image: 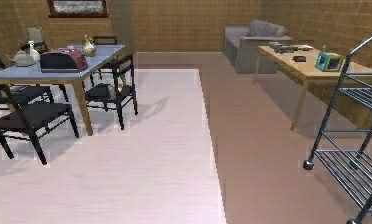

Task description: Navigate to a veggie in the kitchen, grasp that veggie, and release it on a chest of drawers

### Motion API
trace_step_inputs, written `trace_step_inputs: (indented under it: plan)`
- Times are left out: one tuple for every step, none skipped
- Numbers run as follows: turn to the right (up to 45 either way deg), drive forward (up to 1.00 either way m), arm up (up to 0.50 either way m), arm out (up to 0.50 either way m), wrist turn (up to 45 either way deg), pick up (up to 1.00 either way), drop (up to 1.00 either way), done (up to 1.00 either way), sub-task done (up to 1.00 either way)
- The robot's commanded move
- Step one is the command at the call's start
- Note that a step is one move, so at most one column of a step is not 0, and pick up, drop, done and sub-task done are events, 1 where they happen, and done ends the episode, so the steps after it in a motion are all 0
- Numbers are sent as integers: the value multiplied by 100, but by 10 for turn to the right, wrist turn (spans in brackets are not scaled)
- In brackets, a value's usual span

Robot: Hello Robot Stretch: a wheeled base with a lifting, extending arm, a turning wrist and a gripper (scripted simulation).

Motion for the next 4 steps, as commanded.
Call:
trace_step_inputs:
  plan:
    - [30, 0, 0, 0, 0, 0, 0, 0, 0]
    - [0, 40, 0, 0, 0, 0, 0, 0, 0]
    - [-420, 0, 0, 0, 0, 0, 0, 0, 0]
    - [0, 45, 0, 0, 0, 0, 0, 0, 0]
